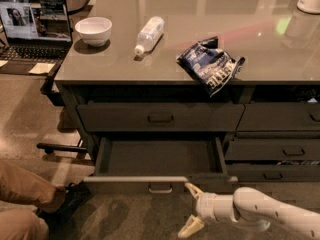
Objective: Close middle drawer
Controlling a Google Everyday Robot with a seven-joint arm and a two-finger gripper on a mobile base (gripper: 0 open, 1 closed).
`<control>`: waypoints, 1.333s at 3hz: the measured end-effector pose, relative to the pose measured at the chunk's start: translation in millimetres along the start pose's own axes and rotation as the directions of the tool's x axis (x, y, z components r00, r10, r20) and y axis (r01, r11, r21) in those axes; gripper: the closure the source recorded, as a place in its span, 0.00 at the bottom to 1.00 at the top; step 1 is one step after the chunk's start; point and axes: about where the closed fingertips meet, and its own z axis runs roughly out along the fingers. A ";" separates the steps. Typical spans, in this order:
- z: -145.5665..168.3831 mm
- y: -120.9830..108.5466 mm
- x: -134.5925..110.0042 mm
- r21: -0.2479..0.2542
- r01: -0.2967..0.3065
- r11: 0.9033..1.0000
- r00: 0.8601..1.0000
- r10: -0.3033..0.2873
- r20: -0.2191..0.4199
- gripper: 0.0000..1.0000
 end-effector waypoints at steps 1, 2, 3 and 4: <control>21.3 -25.7 -6.1 0.001 0.015 1.000 1.000 -0.015 -0.011 0.00; 42.8 -68.9 -20.1 0.045 0.039 0.998 0.999 -0.038 -0.029 0.00; 42.9 -68.9 -20.1 0.045 0.039 0.998 0.999 -0.038 -0.029 0.00; 35.0 -83.3 -12.6 0.124 0.029 0.992 1.000 -0.029 -0.004 0.18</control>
Offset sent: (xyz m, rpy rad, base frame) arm 0.0996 0.0353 0.0006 -0.0522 -0.0717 -0.0070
